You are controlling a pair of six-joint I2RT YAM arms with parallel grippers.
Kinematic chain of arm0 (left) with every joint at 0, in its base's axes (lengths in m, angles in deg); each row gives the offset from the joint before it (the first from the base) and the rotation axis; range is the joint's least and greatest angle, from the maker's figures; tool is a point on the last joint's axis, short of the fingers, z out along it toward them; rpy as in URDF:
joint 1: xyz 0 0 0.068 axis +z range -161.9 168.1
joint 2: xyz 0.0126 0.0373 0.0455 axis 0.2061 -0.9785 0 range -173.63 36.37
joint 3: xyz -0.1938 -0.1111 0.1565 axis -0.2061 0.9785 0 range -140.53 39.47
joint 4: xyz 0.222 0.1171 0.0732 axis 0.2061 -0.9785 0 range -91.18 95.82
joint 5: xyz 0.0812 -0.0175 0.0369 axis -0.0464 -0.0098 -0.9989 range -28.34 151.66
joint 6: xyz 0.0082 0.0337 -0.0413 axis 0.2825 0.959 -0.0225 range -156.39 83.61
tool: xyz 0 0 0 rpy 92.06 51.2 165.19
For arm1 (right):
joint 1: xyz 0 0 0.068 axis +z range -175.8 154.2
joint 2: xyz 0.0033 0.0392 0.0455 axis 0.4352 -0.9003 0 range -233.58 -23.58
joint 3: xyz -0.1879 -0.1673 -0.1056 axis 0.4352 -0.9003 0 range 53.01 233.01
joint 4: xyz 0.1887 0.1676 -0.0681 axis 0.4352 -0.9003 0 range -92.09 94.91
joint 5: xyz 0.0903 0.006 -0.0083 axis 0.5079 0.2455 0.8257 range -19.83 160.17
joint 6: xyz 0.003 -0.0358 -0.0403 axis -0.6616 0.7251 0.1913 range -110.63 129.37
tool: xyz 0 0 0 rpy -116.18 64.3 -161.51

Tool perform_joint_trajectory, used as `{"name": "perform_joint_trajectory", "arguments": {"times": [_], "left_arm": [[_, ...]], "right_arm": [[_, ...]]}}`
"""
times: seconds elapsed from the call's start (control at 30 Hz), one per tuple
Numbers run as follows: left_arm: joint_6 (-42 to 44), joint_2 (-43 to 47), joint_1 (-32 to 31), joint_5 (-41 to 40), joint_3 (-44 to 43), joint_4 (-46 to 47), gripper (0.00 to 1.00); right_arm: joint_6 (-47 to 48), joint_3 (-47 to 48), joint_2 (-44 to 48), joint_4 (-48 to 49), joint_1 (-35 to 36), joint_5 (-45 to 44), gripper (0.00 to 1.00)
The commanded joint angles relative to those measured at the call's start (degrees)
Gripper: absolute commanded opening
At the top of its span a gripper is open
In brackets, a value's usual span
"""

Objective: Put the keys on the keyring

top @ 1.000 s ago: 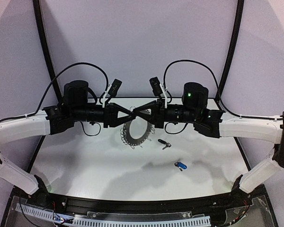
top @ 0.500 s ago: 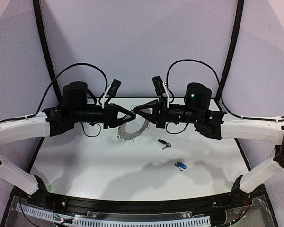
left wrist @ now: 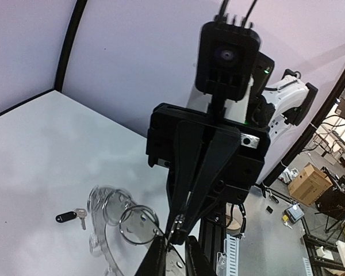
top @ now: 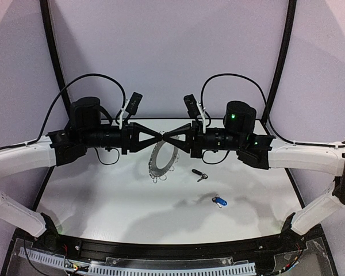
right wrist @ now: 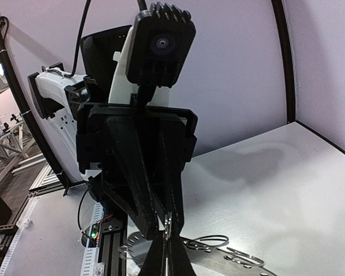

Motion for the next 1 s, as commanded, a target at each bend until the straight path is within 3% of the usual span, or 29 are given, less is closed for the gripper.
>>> {"name": "perform_joint_trajectory", "arguments": {"times": [0.0, 0.1, 0.17, 0.33, 0.53, 0.6, 0.63, 0.7, 0.73, 0.83, 0.97], "left_arm": [[1.6, -1.9, -0.3, 2.0, -1.9, -2.0, 0.09], [1.9, -2.4, -0.3, 2.2, -2.1, -2.2, 0.1], [2.3, -2.5, -0.3, 2.9, -2.0, -1.4, 0.01], [4.2, -1.5, -0.3, 2.0, -1.0, -1.9, 0.01], [10.6, 0.3, -0.3, 1.3, -2.6, -10.2, 0.01], [13.9, 0.4, -0.3, -0.9, -4.4, -15.6, 0.01], [15.3, 0.4, -0.3, -2.4, -5.6, -18.2, 0.01], [16.7, 0.2, -0.3, -3.5, -6.5, -20.4, 0.01], [19.5, 0.1, -0.4, -3.0, -7.7, -23.7, 0.01], [24.3, -0.4, -0.3, 0.1, -9.7, -29.4, 0.01], [30.5, -2.2, -0.4, 7.2, -12.1, -36.4, 0.01]], "right_arm": [[0.8, 0.5, 1.6, 3.0, 0.4, 0.8, 0.0], [0.9, 0.7, 1.8, 2.8, 0.4, 1.3, 0.0], [0.8, 0.9, 1.6, 2.8, 0.4, 1.8, 0.0], [1.3, -0.1, 2.8, 2.0, 0.4, -0.8, 0.02], [2.5, -0.8, 5.1, -3.3, 0.3, -2.4, 0.37], [3.4, -1.4, 6.3, -5.3, 0.3, -1.5, 0.55], [3.7, -2.3, 7.7, -6.3, 0.3, -1.6, 0.72], [4.6, -3.6, 9.9, -7.8, 0.2, -2.5, 0.93], [4.2, -5.1, 12.8, -9.9, 0.2, -9.0, 0.98], [4.5, -7.5, 18.0, -15.1, -0.1, -21.3, 0.98], [5.9, -6.8, 20.4, -24.2, -0.4, -28.3, 0.98]]}}
